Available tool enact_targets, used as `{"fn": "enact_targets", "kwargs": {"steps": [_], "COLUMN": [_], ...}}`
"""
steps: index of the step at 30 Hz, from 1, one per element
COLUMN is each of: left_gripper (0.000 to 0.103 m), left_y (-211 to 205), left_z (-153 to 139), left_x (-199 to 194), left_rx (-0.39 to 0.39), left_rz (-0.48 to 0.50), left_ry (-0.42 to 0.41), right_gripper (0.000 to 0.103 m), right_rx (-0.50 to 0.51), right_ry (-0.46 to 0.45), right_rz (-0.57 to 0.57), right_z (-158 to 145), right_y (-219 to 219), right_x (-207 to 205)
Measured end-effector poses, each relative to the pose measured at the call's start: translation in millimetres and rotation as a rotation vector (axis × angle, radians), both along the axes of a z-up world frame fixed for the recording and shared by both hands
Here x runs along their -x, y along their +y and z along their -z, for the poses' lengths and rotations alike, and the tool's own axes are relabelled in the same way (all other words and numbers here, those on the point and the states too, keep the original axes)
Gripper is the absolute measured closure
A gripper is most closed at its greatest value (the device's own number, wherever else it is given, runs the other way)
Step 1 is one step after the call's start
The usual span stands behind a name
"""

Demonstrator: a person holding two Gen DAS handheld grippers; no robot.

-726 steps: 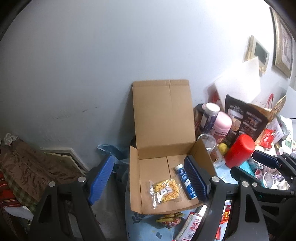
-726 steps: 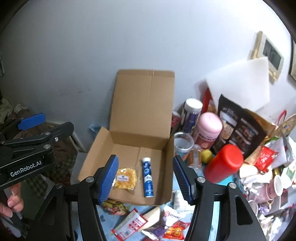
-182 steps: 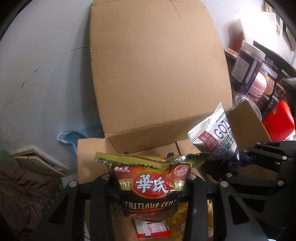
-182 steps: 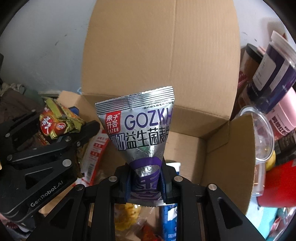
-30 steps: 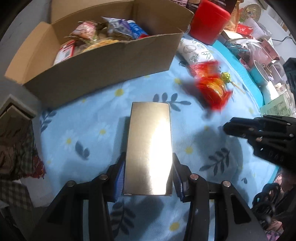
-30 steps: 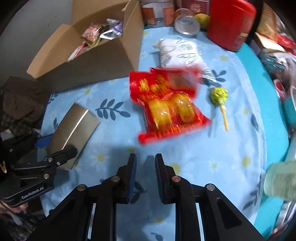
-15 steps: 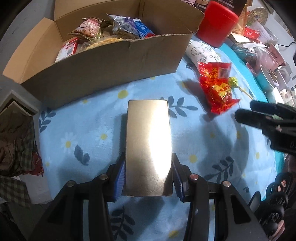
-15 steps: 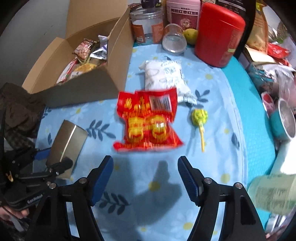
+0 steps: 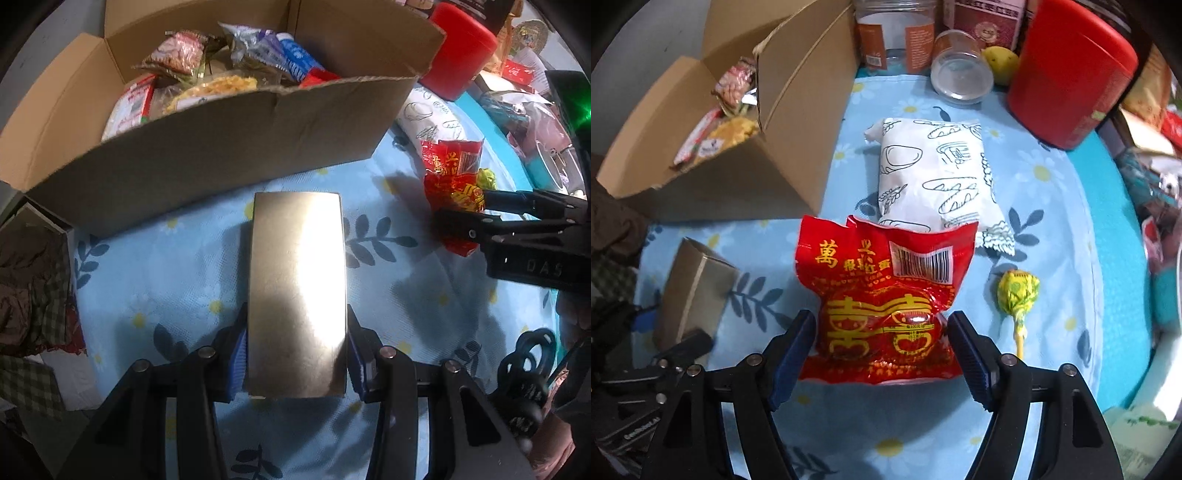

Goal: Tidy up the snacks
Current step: 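Grasp the gold box with the left gripper while the right grasps the red candy bag, then lift the gold box with the left gripper while the right lifts the red candy bag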

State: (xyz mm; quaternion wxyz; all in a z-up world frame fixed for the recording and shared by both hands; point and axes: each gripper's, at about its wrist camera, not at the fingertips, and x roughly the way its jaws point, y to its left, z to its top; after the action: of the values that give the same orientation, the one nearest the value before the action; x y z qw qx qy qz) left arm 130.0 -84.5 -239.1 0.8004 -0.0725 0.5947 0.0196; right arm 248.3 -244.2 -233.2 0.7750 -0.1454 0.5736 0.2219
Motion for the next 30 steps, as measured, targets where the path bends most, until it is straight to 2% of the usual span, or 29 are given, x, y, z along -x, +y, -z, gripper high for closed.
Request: {"fn": "enact_targets", "kwargs": {"steps": [5, 11, 26, 30], "left_gripper": [0.059, 0.059, 0.059, 0.059], "left_y": [3, 3, -6, -7], "left_z": [0, 0, -3, 0], "left_x": [5, 17, 93, 104], "left_rx": [-0.022, -0.024, -0.024, -0.033], "left_rz": [0.008, 0.018, 0.099, 0.106], "left_ry": [-0.012, 0.004, 0.056, 0.06], "right_gripper": [0.03, 0.031, 0.03, 0.028], "right_rx": [0.02, -0.002, 0.014, 0.039], "right_ry": [-0.028, -0.001, 0.094, 0.06], "right_rz": [0.006, 0.0, -0.049, -0.07], "right_z": [4, 6, 13, 18], "right_y": [8, 6, 9, 16], "right_x": [5, 26, 112, 128]}}
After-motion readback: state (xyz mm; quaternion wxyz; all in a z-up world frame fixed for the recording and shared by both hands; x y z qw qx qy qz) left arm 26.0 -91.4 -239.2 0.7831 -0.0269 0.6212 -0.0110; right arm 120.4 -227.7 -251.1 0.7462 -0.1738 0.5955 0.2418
